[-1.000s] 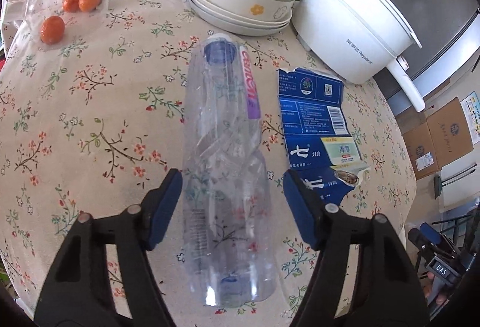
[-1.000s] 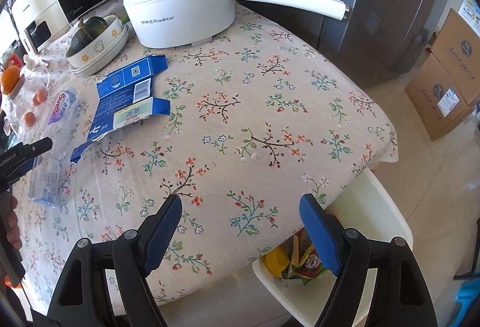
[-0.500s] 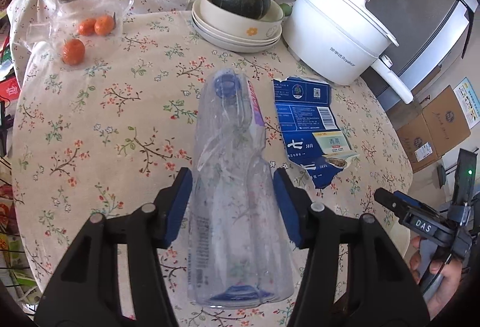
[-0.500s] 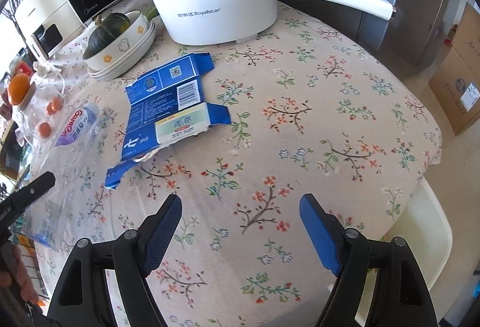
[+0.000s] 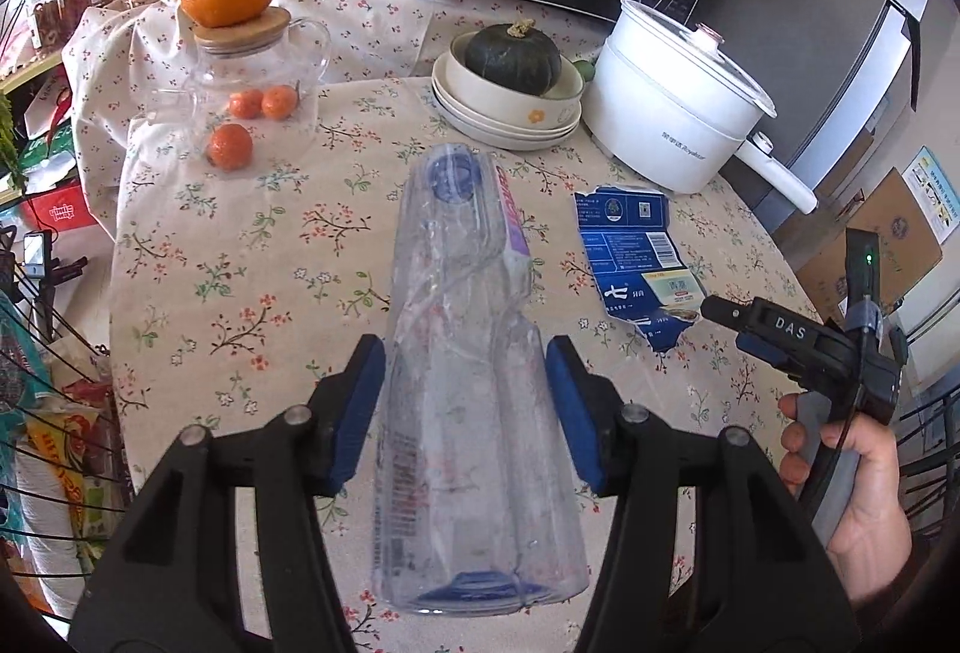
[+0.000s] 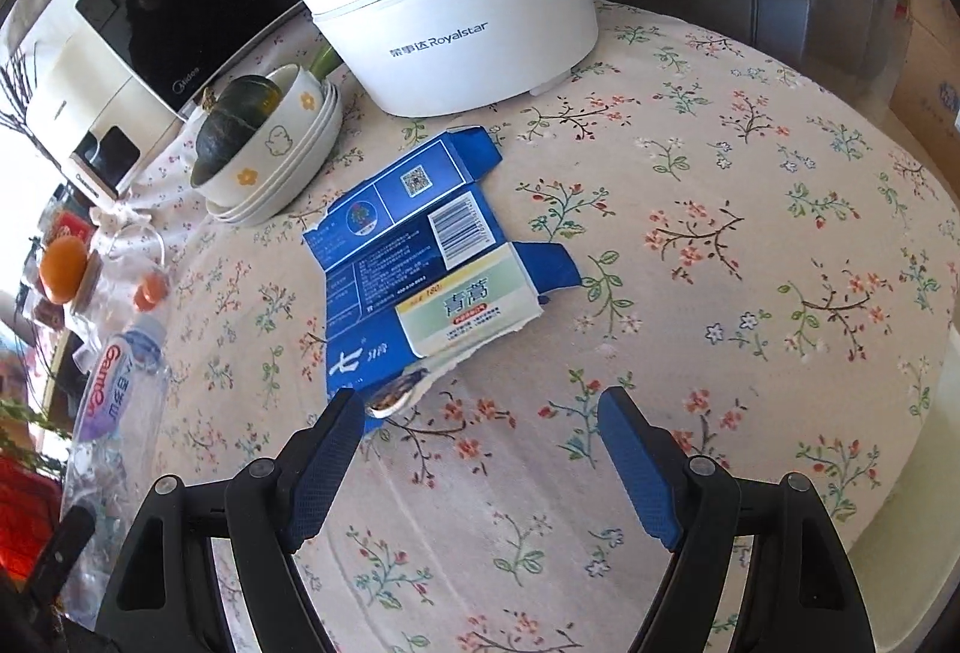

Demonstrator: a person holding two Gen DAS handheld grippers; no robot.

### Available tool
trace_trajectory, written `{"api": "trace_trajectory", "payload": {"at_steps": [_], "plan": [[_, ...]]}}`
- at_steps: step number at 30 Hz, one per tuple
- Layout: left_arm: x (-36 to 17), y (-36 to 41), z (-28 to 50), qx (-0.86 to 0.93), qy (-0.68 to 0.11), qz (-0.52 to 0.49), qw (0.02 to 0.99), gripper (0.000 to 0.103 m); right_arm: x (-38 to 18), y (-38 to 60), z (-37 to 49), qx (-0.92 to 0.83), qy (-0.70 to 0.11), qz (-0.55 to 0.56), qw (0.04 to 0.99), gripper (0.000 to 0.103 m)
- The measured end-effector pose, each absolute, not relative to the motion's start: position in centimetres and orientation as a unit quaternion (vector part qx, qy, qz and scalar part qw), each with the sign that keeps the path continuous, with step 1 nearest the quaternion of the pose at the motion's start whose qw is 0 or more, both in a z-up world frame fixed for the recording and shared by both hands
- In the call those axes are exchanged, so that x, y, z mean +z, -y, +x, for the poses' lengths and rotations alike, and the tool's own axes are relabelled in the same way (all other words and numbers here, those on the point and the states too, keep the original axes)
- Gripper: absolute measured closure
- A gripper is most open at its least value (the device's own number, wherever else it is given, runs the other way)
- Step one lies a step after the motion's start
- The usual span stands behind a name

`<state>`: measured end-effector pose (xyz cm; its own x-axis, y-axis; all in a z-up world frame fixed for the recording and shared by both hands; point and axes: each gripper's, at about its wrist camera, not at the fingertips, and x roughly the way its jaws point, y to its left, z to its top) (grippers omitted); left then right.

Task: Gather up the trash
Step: 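Grasp the blue flattened box with the right gripper while the left gripper holds the bottle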

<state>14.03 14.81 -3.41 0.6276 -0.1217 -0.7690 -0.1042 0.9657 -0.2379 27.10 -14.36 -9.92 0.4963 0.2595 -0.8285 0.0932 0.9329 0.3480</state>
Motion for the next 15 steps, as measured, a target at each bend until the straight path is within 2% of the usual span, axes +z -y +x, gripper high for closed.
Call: {"api": "trace_trajectory", "payload": {"at_steps": [3,6,9,12,15], "plan": [[-3.3,-15.5,13.6,-0.001,-0.429,-0.134,0.893,0.046,-10.3,13.5,27.6,0.052,-0.498,0.182,0.846,0.029],[-3.3,-16.1,13.2,0.001,-0.429,-0.138,0.893,0.045,-10.9,12.5,28.1,0.056,-0.501,0.18,0.844,0.04],[-3.3,-16.5,12.9,0.003,-0.43,-0.138,0.892,0.045,-11.6,11.6,28.6,0.063,-0.504,0.176,0.843,0.053],[-3.3,-16.7,12.7,0.006,-0.429,-0.134,0.893,0.045,-12.3,10.9,29.0,0.069,-0.51,0.171,0.84,0.076],[-3.3,-16.8,12.6,0.009,-0.428,-0.132,0.894,0.045,-12.1,10.9,29.0,0.07,-0.503,0.168,0.845,0.082]]}}
